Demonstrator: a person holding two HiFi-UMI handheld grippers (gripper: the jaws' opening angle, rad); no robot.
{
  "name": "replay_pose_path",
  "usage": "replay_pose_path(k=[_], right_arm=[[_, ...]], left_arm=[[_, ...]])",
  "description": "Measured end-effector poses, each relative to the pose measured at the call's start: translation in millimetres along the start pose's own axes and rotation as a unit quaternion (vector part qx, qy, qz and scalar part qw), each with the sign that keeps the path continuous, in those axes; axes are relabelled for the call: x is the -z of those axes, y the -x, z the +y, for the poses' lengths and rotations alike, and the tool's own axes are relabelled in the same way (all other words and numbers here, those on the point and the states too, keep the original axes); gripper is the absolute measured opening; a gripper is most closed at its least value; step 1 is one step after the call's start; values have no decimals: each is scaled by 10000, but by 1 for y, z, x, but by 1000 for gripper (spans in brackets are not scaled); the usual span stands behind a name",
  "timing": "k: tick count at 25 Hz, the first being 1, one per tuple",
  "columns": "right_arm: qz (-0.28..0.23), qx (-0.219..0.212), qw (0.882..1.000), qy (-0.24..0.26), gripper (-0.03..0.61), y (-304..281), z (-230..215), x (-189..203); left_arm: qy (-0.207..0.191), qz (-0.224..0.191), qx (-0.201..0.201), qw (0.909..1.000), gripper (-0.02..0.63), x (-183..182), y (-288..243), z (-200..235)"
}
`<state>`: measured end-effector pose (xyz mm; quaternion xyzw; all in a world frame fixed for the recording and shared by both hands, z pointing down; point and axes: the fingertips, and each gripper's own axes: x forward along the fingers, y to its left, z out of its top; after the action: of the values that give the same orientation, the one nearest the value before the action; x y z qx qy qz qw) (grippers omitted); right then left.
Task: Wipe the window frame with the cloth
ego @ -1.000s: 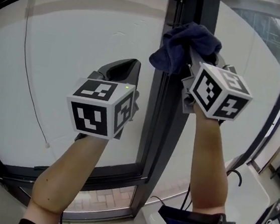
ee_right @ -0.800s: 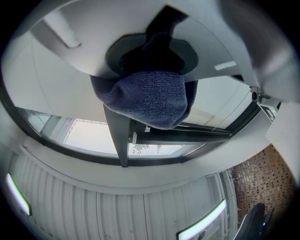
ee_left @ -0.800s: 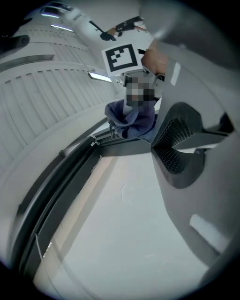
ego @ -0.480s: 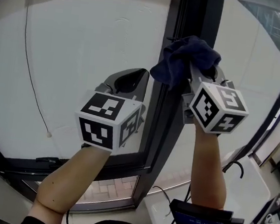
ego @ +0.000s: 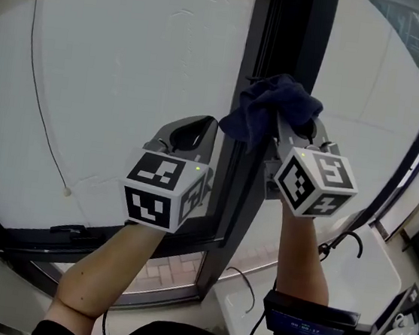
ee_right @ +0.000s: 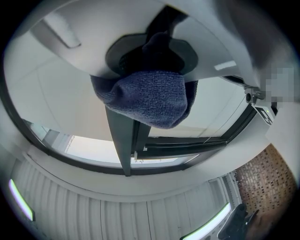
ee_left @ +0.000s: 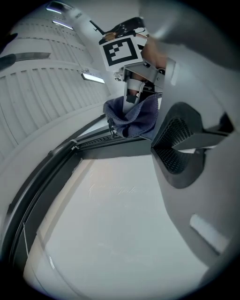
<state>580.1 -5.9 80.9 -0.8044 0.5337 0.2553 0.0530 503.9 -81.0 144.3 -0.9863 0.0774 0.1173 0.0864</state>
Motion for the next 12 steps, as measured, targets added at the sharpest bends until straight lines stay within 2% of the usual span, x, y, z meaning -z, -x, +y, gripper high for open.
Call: replay_pose_path(k=[12], right_arm=[[396, -71, 9988, -286, 51, 27, 9, 60]], left_arm=[[67, 458, 140, 9988, -6, 60, 8, -15]])
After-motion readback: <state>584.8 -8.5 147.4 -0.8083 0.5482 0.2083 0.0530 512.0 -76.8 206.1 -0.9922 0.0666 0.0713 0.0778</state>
